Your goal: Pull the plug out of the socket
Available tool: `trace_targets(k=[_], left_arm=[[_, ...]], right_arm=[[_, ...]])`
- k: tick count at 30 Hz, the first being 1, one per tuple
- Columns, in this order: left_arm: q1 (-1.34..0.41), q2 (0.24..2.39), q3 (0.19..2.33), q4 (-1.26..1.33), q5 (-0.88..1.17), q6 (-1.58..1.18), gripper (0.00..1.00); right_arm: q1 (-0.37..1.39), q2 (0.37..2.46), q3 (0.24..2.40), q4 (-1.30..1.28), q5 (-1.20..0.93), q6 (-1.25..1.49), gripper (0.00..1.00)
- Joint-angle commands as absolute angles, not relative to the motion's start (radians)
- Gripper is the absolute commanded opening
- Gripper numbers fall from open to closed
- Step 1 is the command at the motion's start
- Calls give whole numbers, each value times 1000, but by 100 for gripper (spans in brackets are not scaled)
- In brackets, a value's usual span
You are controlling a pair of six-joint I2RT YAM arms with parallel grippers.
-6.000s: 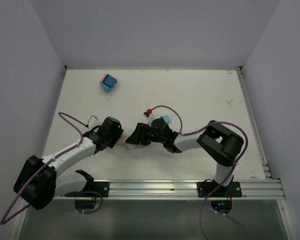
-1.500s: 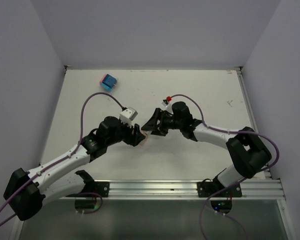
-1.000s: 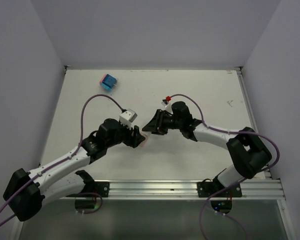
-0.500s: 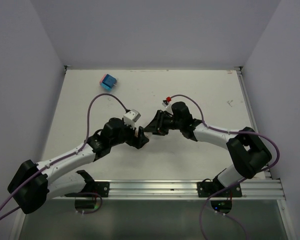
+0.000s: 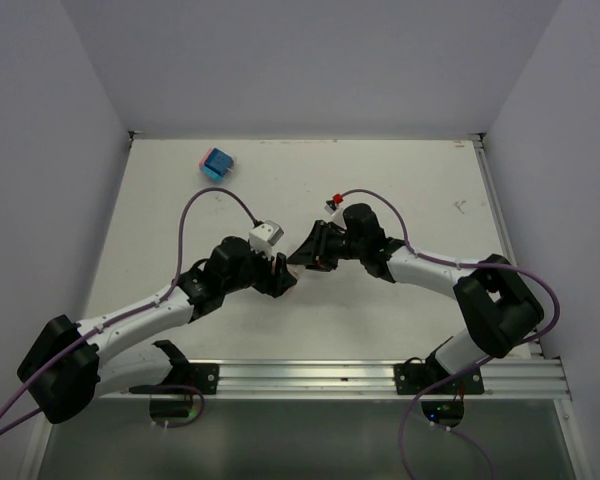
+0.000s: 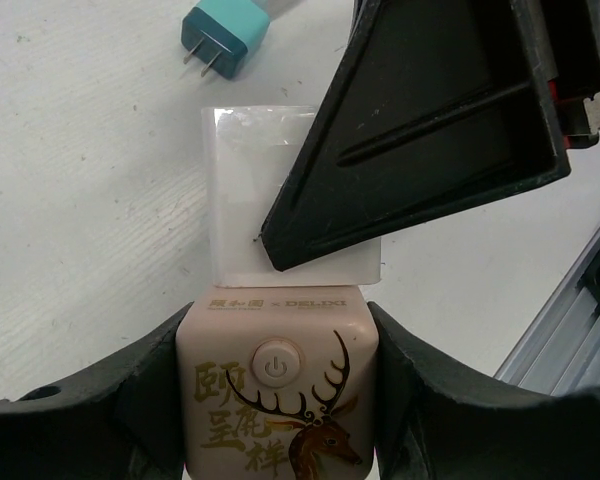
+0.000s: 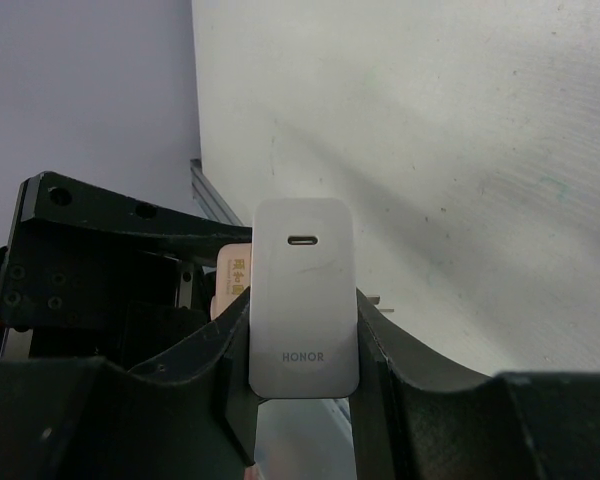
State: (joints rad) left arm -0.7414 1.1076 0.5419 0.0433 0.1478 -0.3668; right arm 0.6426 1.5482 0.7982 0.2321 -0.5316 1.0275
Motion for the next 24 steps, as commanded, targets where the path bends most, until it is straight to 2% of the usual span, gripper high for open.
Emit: trace_targets(k=[1, 11, 24], left_arm=[[-761, 1112, 561, 89, 156, -383, 0], [-802, 1077, 454, 51, 153, -492, 0], [-827, 1169, 498, -92, 167, -532, 0]], right_arm=[[647, 1488, 824, 267, -511, 1029, 0], [571, 1494, 891, 242, -477, 1003, 0], [430, 1508, 1063, 66, -405, 787, 0]])
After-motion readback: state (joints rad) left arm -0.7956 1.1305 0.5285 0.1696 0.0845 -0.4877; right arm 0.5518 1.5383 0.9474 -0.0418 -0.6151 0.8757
